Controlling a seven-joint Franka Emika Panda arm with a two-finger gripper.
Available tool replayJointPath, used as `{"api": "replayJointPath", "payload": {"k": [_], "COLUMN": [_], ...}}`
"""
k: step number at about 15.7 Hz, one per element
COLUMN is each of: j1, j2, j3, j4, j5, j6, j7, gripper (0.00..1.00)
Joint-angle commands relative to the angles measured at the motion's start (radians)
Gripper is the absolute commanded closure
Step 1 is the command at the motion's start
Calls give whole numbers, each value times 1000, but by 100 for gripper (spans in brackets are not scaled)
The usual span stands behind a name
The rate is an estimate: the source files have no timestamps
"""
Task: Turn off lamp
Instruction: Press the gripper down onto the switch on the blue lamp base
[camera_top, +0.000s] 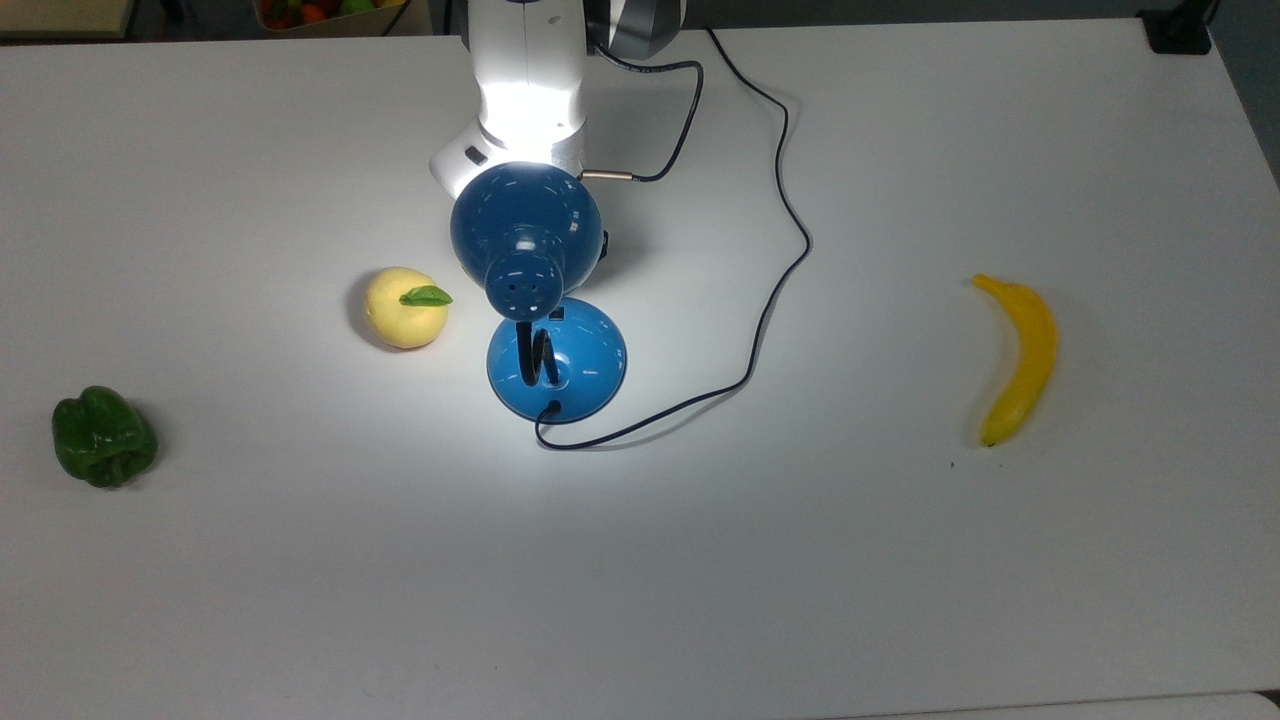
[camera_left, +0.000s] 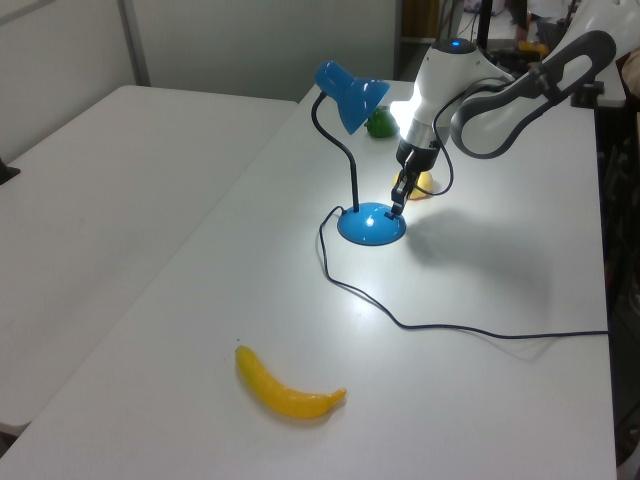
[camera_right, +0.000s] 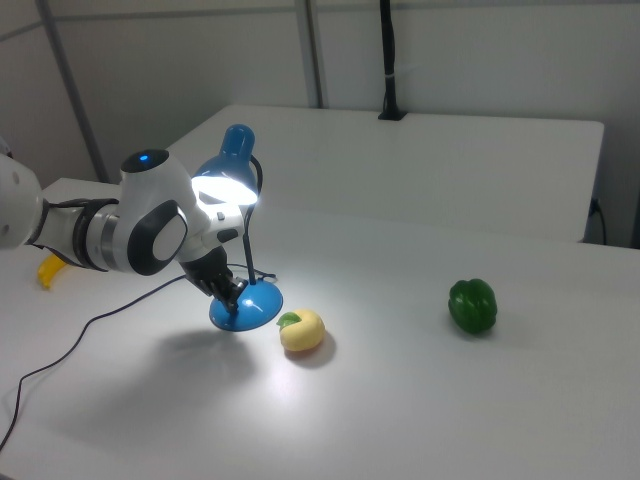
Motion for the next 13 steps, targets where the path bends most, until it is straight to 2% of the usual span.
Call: {"api": "replayJointPath", "payload": {"k": [1, 13], "j1": [26, 28], "j2": [9, 12], "j3": [-4, -4], "j4": [-2, 3], "j5": [0, -13], "j6": [27, 27], "j7": [20, 20], "gripper": [100, 100]}}
